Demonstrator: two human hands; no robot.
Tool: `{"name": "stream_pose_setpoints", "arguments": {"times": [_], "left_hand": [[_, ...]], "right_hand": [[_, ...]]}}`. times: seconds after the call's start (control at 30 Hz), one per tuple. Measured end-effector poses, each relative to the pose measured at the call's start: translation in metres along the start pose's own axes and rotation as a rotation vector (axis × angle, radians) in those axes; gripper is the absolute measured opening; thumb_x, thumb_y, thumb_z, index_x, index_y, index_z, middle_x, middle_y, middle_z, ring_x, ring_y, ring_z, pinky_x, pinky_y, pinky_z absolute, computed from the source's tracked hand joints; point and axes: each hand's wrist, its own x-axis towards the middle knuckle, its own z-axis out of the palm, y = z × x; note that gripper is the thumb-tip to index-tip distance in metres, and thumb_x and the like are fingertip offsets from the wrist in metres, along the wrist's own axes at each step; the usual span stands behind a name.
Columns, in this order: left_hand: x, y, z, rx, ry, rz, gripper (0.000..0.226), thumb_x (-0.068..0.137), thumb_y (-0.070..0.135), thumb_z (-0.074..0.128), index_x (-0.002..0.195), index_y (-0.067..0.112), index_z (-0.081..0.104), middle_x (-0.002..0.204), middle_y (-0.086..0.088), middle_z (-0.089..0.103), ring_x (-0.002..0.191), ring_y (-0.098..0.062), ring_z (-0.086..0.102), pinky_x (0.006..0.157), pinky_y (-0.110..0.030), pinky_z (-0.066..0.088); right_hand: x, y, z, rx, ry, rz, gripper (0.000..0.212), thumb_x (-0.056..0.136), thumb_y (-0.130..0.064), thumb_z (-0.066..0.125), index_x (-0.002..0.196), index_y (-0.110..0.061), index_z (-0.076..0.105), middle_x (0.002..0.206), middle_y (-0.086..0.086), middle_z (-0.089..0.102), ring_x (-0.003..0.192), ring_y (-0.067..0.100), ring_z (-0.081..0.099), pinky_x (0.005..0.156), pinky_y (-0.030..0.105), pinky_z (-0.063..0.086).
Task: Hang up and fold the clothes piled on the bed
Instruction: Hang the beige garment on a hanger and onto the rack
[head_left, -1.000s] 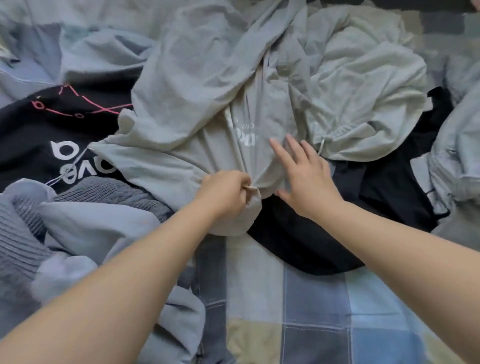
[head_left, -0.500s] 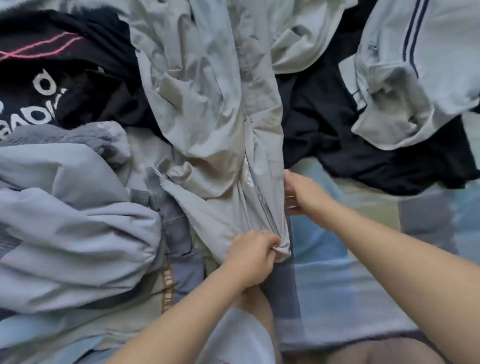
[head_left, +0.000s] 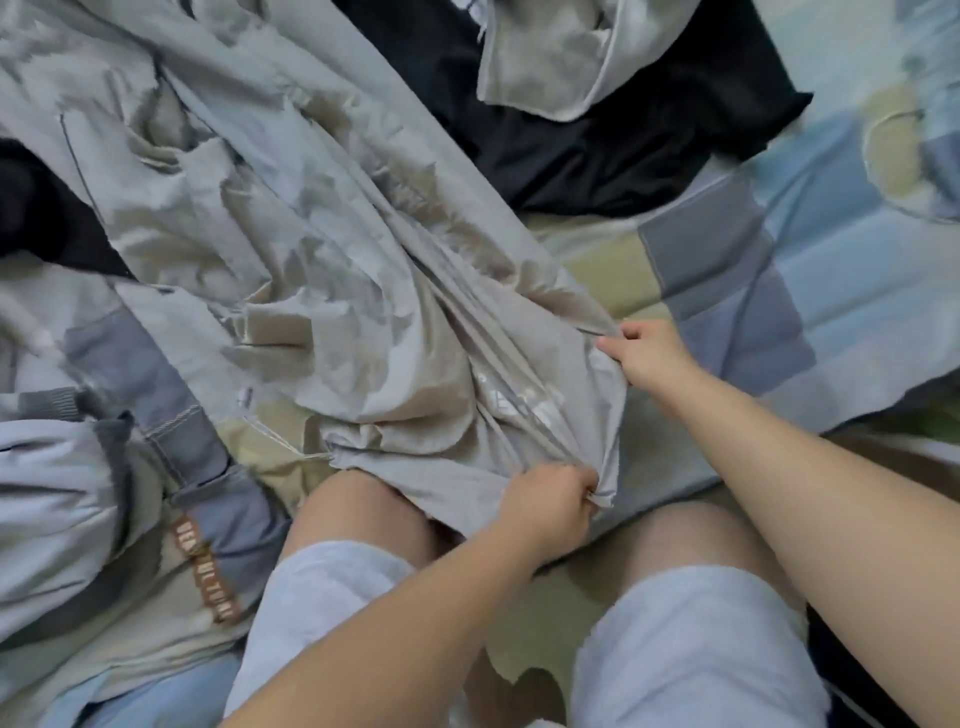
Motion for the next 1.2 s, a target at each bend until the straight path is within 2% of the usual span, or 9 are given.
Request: {"name": "stream_pose_setpoints", "arguments": {"times": [0.1,0.27,0.5,0.6,0.77,0.83,1.0,1.1,1.2], "left_hand": [[0.017,0.019,0.031,0.038,-0.099,0.005,0.014,0.093,0.021,0.051,0.081,0.024,0.044,0.103,-0.009,0.066,0.102,-0.036,0.058,0.073,-0.037,0.033],[0.016,0.025,0.043,0.07,-0.143,-0.011,0.024,0.092,0.045,0.055,0.111,0.031,0.062,0.12,0.0,0.061,0.116,-0.028,0.053,0.089,-0.041,0.038],[0.017,-0.038,-0.095,0.134,0.457,0.107,0.025,0.092,0.028,0.061,0.114,0.016,0.065,0.117,-0.006,0.058,0.102,-0.033,0.053,0.082,-0.042,0.043],[0.026,-0.079,-0.17,0.237,0.683,-0.014,0.042,0.085,0.024,0.067,0.126,0.02,0.059,0.14,-0.007,0.05,0.127,-0.034,0.042,0.101,-0.046,0.037],[0.057,-0.146,-0.291,0.447,0.589,-0.165,0.08,0.082,0.017,0.062,0.15,0.035,0.026,0.168,-0.003,0.003,0.153,-0.032,0.0,0.122,-0.056,0.006],[0.065,-0.167,-0.329,0.554,0.455,-0.135,0.081,0.083,0.015,0.059,0.152,0.038,0.024,0.164,-0.001,0.021,0.151,-0.03,0.011,0.12,-0.059,0.005],[0.045,-0.193,-0.343,0.595,0.444,-0.113,0.031,0.088,0.017,0.051,0.111,0.035,0.06,0.107,0.001,0.064,0.112,-0.029,0.051,0.093,-0.044,0.032],[0.0,-0.209,-0.316,0.373,0.5,-0.194,0.021,0.085,0.013,0.049,0.09,0.03,0.06,0.091,0.001,0.064,0.1,-0.03,0.057,0.093,-0.045,0.038],[-0.045,-0.23,-0.28,0.253,0.409,-0.386,0.02,0.084,0.012,0.048,0.088,0.026,0.062,0.09,0.003,0.066,0.095,-0.026,0.062,0.086,-0.04,0.043]], "right_hand": [[-0.003,0.049,-0.031,0.039,0.107,0.109,0.028,0.088,-0.016,0.068,0.094,0.011,0.067,0.08,0.026,0.061,0.076,0.017,0.047,0.065,0.03,0.033],[-0.012,0.076,-0.043,-0.027,0.142,0.074,0.016,0.086,-0.023,0.07,0.098,-0.015,0.062,0.084,-0.004,0.061,0.085,0.019,0.059,0.074,0.032,0.045],[-0.012,-0.006,0.002,-0.203,0.176,-0.307,0.053,0.088,-0.022,0.07,0.137,-0.02,0.049,0.133,0.004,0.054,0.128,0.023,0.047,0.109,0.04,0.038],[-0.004,-0.06,0.034,-0.256,0.08,-0.374,0.059,0.091,-0.024,0.067,0.144,-0.022,0.043,0.139,0.005,0.049,0.133,0.024,0.043,0.111,0.043,0.037],[0.022,-0.151,0.083,-0.427,-0.031,-0.458,0.082,0.089,-0.028,0.07,0.157,-0.025,0.024,0.154,0.009,0.038,0.143,0.029,0.033,0.118,0.043,0.027],[0.031,-0.18,0.102,-0.437,-0.099,-0.444,0.089,0.089,-0.029,0.073,0.159,-0.025,0.018,0.152,0.008,0.04,0.141,0.027,0.037,0.116,0.039,0.03],[0.041,-0.202,0.143,-0.437,-0.164,-0.42,0.074,0.09,-0.012,0.068,0.153,-0.024,0.033,0.085,-0.003,0.058,0.085,0.017,0.057,0.079,0.027,0.041],[0.026,-0.196,0.16,-0.542,-0.289,-0.492,0.052,0.09,-0.009,0.064,0.138,-0.026,0.055,0.083,-0.005,0.057,0.075,0.01,0.053,0.071,0.022,0.042],[0.009,-0.192,0.175,-0.649,-0.453,-0.483,0.055,0.092,-0.013,0.064,0.141,-0.032,0.049,0.088,-0.005,0.06,0.077,0.009,0.055,0.078,0.026,0.045]]}}
